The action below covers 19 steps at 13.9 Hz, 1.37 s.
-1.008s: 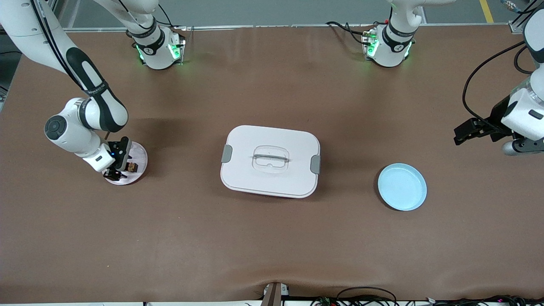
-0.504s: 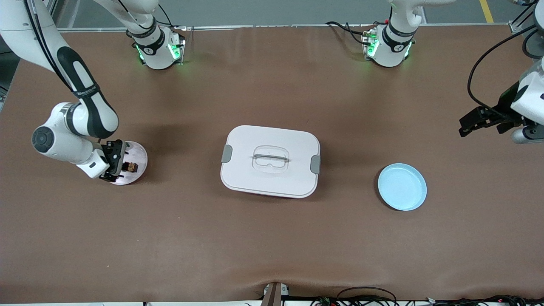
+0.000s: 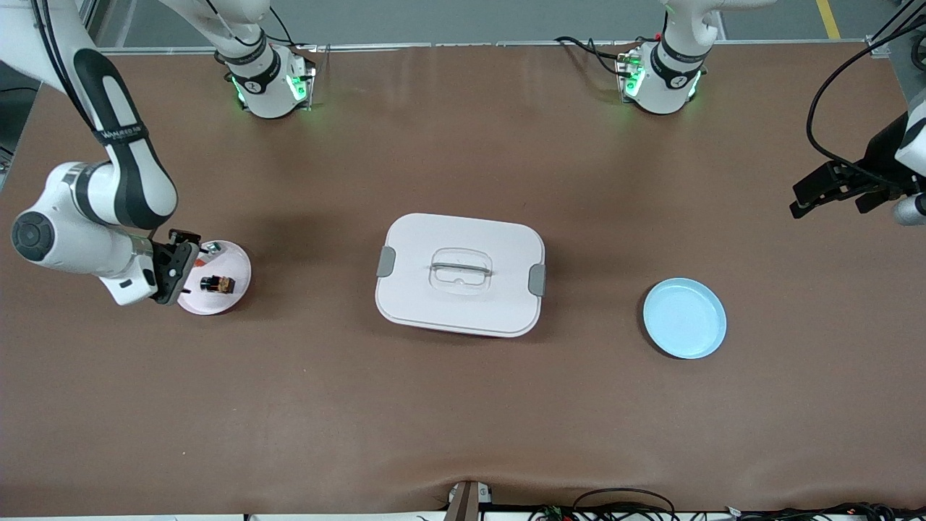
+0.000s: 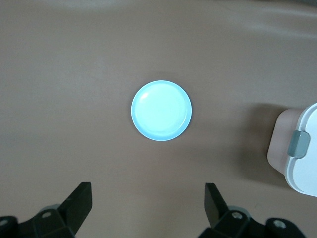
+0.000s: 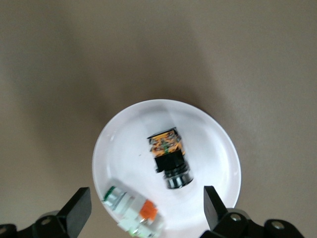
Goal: Transfer orange switch to right arm and place
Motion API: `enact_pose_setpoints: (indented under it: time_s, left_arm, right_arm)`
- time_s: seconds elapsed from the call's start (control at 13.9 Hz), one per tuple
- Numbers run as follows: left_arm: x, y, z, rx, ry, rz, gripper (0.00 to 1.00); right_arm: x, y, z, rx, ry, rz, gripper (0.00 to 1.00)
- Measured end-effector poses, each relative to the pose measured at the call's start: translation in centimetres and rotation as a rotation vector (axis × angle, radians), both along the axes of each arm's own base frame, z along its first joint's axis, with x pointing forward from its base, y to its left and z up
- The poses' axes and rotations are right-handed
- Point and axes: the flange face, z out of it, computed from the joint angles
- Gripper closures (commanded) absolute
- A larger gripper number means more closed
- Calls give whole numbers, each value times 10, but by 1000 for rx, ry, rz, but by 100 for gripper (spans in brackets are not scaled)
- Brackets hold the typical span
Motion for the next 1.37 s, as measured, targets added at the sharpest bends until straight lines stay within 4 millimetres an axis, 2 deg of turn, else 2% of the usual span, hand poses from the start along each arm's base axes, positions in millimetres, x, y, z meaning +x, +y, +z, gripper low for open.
enact_pose_setpoints:
  time_s: [0.36,0.58,0.94,1.22,1.37]
  left_arm:
    - [0,0,1,0,0,1,0]
    - [0,0,1,0,0,1,0]
    - [0,0,1,0,0,0,0]
    - [0,0,1,0,1,0,0]
    - [0,0,1,0,1,0,0]
  right_arm:
    - [-12,4,62,-48,28,-209,0]
    - [-5,5,104,-75,27,-323,0]
    - [15,37,182,-119,36,-480,0]
    - [18,63,225,-160,46,-622,0]
    - [18,75,236,-190,55,-743,0]
